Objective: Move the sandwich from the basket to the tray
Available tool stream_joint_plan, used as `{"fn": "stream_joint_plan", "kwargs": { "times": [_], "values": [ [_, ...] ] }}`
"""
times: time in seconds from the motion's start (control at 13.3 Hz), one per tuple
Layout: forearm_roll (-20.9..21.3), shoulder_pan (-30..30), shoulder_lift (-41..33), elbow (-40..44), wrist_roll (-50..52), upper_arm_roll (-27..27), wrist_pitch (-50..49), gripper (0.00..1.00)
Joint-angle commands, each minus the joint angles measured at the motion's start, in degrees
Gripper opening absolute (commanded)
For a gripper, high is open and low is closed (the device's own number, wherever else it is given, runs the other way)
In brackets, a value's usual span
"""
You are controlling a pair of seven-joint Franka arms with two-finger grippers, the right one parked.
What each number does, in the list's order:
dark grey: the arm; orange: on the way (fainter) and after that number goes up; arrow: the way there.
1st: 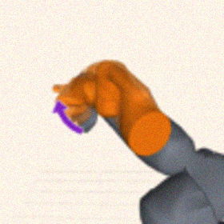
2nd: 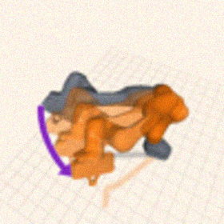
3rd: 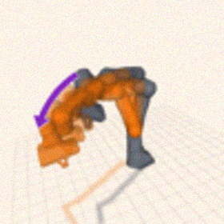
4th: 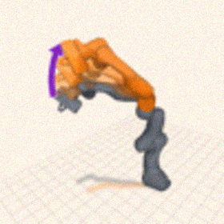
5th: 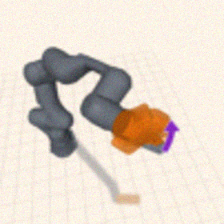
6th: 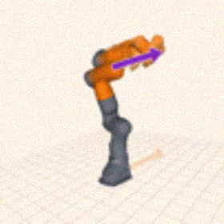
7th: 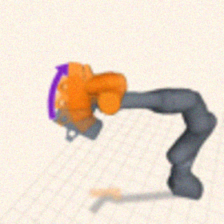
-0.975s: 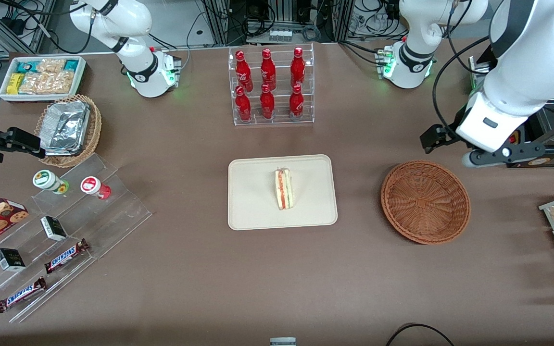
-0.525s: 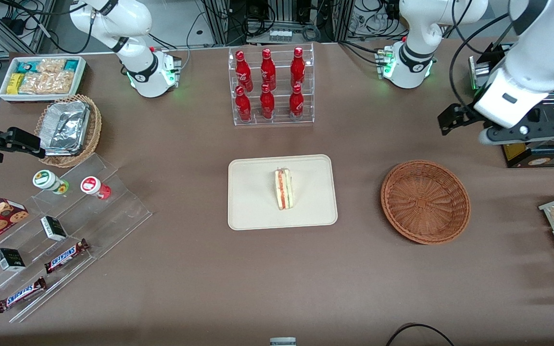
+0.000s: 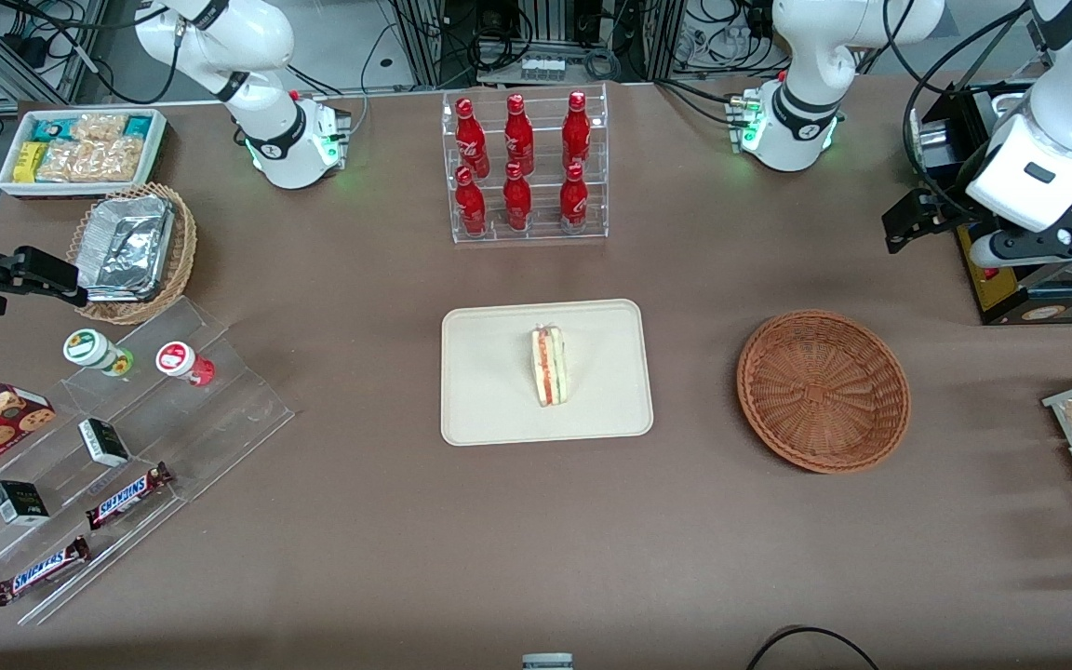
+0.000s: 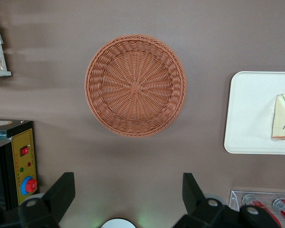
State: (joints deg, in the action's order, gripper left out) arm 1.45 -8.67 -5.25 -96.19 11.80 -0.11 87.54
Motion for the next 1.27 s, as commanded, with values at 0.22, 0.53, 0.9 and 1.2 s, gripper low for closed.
{"fn": "stream_joint_plan", "kwargs": {
  "times": [0.22,0.53,0.9,1.2],
  "values": [
    [-0.3,2.2,-0.8,-0.1,-2.5,1.0,0.4,1.00],
    [-0.3,2.3,0.3,1.0,-2.8,1.6,0.1,1.00],
    [-0.3,2.3,0.7,1.6,-2.5,2.3,0.2,1.00],
    [-0.2,2.5,0.7,1.6,-2.7,2.3,0.3,1.00]
  ]
}}
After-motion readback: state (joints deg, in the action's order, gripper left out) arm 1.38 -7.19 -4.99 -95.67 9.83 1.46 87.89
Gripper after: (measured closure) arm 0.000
